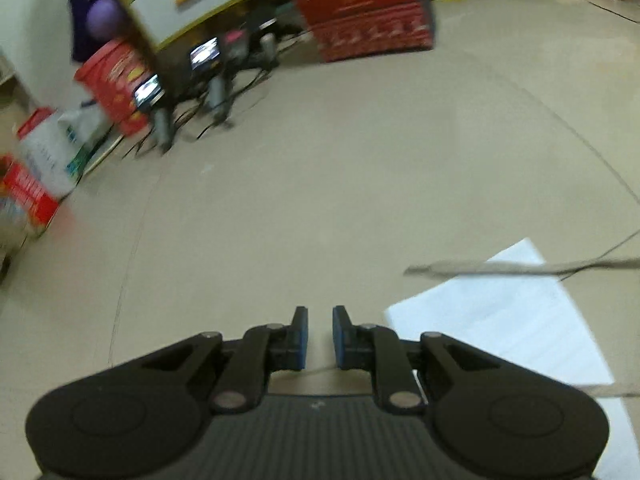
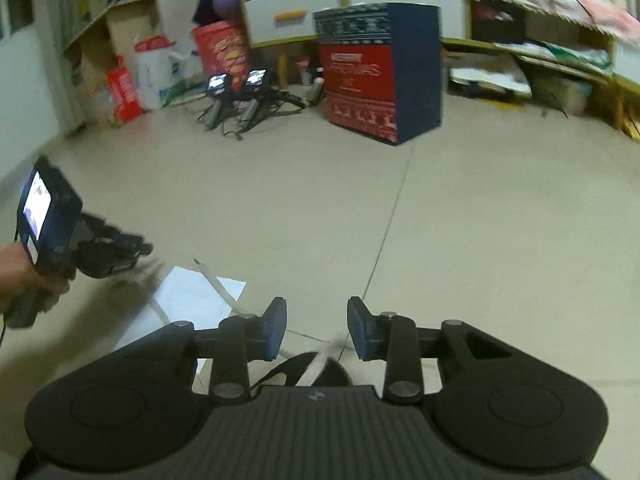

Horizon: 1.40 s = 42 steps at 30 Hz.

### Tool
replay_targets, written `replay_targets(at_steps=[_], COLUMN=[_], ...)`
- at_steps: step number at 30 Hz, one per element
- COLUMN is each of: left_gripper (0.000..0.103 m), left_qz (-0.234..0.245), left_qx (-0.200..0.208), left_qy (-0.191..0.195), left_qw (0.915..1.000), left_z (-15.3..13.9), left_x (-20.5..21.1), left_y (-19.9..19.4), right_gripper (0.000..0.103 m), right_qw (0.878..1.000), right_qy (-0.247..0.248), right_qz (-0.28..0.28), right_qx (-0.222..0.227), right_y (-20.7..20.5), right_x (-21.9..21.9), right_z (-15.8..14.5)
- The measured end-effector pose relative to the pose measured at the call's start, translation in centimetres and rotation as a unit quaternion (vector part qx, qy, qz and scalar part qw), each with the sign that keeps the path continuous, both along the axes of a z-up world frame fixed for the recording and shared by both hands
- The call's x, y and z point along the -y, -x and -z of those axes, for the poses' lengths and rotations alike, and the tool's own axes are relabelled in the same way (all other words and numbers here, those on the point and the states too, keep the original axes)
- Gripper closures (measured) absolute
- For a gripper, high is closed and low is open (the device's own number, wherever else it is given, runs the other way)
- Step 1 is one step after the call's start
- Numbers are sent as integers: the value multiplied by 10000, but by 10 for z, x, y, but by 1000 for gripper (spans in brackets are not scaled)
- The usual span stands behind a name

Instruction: Lace up shoes with both hands

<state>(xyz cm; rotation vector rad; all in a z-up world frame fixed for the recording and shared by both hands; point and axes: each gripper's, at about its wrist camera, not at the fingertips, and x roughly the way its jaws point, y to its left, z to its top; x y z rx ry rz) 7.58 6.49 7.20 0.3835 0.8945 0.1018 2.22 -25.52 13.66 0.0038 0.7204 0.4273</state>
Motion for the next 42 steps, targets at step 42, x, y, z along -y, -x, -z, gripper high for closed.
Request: replay_targets(at_steps=[42], left_gripper=[78], left_qz=[1009], left_qx=[-790], left_qy=[2640], left_qw=[9560], left_z=[4], left_x=[70], left_y=[116], right_gripper=[67], right_qw=[8761], right_qy=[3769], right_qz=[-2966], right_qx=[499], right_y=[53], right_x=[-126], right_z=[56])
